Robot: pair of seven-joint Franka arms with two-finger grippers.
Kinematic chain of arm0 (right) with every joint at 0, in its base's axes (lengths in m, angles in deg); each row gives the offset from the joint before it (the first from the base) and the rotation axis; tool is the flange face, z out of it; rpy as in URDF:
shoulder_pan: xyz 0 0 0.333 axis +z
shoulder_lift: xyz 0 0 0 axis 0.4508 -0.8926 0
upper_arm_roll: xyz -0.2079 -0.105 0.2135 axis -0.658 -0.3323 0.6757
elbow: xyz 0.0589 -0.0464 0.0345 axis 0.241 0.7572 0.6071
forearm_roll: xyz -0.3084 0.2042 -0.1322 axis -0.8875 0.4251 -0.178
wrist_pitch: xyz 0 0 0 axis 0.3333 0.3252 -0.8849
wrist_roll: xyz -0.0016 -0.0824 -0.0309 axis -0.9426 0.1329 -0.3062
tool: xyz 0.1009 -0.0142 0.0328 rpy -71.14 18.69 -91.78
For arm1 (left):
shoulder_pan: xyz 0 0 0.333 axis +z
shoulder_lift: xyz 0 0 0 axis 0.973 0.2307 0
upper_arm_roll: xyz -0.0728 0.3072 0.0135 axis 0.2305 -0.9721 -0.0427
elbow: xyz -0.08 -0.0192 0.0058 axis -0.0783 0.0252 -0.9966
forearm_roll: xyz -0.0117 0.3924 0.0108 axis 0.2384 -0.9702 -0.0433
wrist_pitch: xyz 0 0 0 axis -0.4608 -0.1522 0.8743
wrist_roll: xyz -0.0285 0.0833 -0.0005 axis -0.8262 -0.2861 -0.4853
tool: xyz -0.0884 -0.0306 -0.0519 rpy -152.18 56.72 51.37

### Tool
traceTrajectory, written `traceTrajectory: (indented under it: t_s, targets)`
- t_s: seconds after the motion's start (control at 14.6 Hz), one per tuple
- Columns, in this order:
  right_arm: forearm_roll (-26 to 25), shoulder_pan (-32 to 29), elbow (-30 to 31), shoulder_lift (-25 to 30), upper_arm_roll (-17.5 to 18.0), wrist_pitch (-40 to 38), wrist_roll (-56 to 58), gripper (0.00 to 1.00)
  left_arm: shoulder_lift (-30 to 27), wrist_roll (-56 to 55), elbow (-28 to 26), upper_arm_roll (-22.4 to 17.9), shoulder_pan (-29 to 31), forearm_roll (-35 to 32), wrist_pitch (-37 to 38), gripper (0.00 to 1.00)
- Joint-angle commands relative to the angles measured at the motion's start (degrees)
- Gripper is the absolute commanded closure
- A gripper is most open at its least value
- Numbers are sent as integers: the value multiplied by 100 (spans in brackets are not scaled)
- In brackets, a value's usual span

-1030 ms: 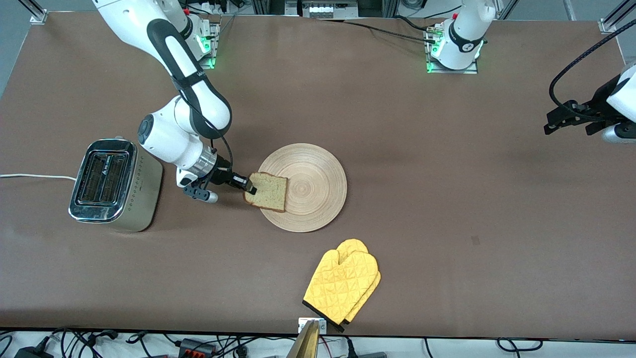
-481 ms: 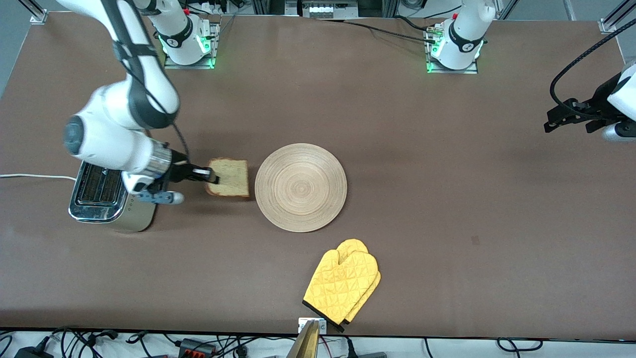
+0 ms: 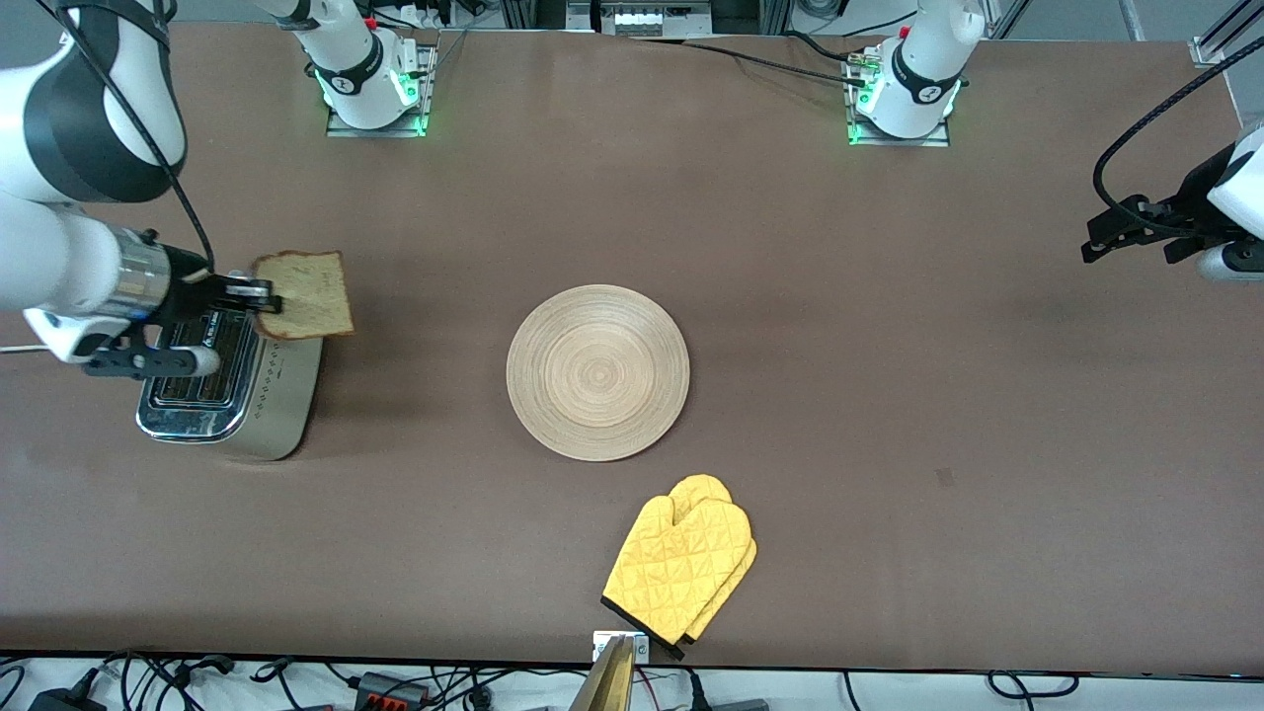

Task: Move plate and put bread in toaster
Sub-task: 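Lift the bread and carry it above the toaster with the right gripper, then lower the bread into the toaster slot with the right gripper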

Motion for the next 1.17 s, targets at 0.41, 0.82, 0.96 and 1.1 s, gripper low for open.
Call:
traceTrajectory:
  t_s: [0.41, 0.82, 0.96, 1.1]
  targets:
    - [-1444, -515, -520, -404, -62, -371, 699, 100, -35, -42, 84, -52, -52, 70, 141, 0]
    - [-1454, -604, -511, -695, -62, 542, 735, 100, -35, -42, 84, -52, -52, 70, 159, 0]
    - [-1454, -621, -511, -774, -53, 639, 804, 100, -35, -42, 75, -52, -52, 70, 159, 0]
    - [-1454, -639, -511, -879, -62, 709, 779, 100, -35, -42, 75, -52, -52, 70, 159, 0]
